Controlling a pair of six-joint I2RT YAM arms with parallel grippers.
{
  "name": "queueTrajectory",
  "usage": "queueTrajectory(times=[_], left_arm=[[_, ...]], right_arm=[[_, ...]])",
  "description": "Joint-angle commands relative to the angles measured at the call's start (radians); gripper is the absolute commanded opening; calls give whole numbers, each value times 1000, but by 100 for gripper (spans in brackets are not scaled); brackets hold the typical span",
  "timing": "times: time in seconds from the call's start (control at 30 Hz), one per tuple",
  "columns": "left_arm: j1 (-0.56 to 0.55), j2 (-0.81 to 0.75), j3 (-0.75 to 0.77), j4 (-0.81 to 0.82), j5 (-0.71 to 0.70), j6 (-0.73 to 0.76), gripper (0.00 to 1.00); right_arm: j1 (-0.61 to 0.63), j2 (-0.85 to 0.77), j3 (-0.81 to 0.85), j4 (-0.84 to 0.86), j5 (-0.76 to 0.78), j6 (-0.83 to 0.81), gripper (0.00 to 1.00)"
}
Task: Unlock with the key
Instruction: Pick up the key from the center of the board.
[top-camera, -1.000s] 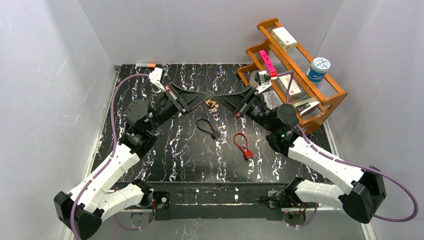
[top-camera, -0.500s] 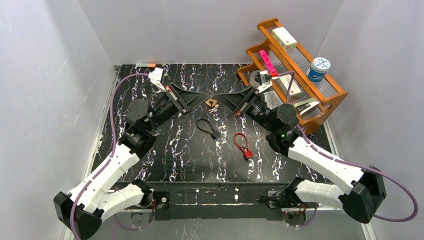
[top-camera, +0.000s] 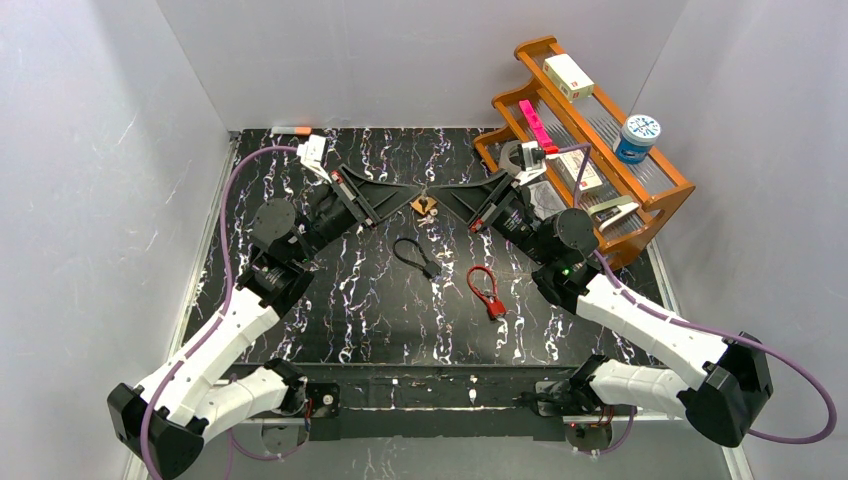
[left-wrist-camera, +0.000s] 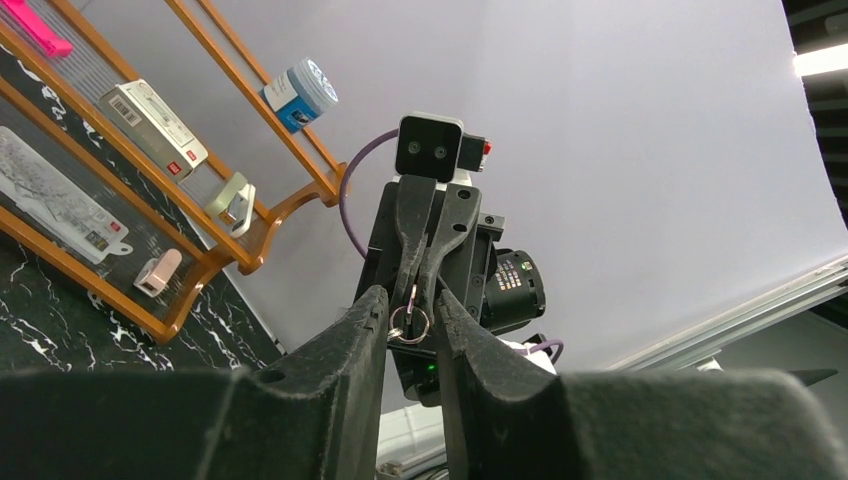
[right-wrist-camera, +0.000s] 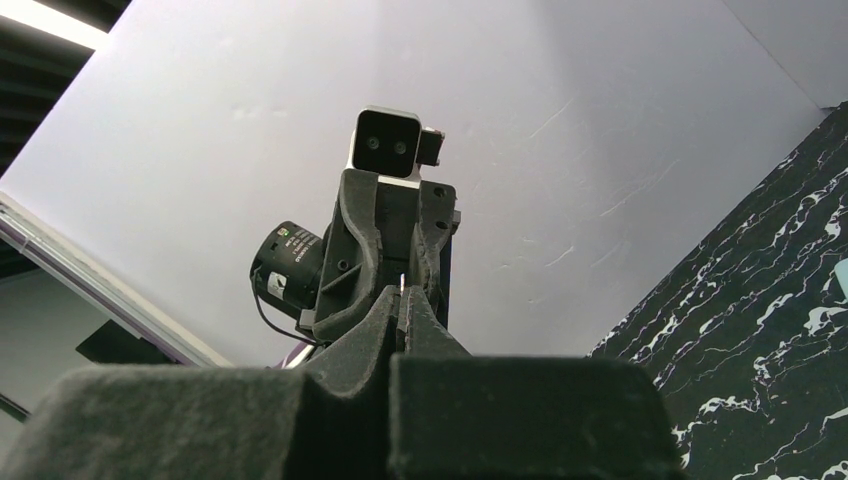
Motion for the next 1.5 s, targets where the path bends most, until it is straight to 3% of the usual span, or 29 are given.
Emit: queueTrajectory(times=[0.0,0.13,0.53,0.9,1.03,1.07,1.17,1.27,1.47], left_arm=[[5,-6,9,35,5,20,22],[5,-9,9,35,-4,30,17],[4,-5,14,35,-15,40,20],[4,-13,9,43,-11,53,1],[4,-7,15,44,25,78,0],[5,-2,25,37,47,95,0],[4,24,84,-39,126,175,0],[4,57,166,-178,228,302,0],[5,62,254,-344,391,506,0]], right_arm=[[4,-24,7,43,3,6,1],[3,-25,5,43,-2,6,1],[4,-18,-4,50,-13,15,1],[3,-16,-20,54,-18,20,1],[3,-26,-21,23,-20,36,1],[2,-40,-19,-14,-12,26,5],[2,-86,-15,-94,10,-37,40],[2,-131,-22,-113,10,-111,57],[1,-161,15,-224,-92,-302,68]])
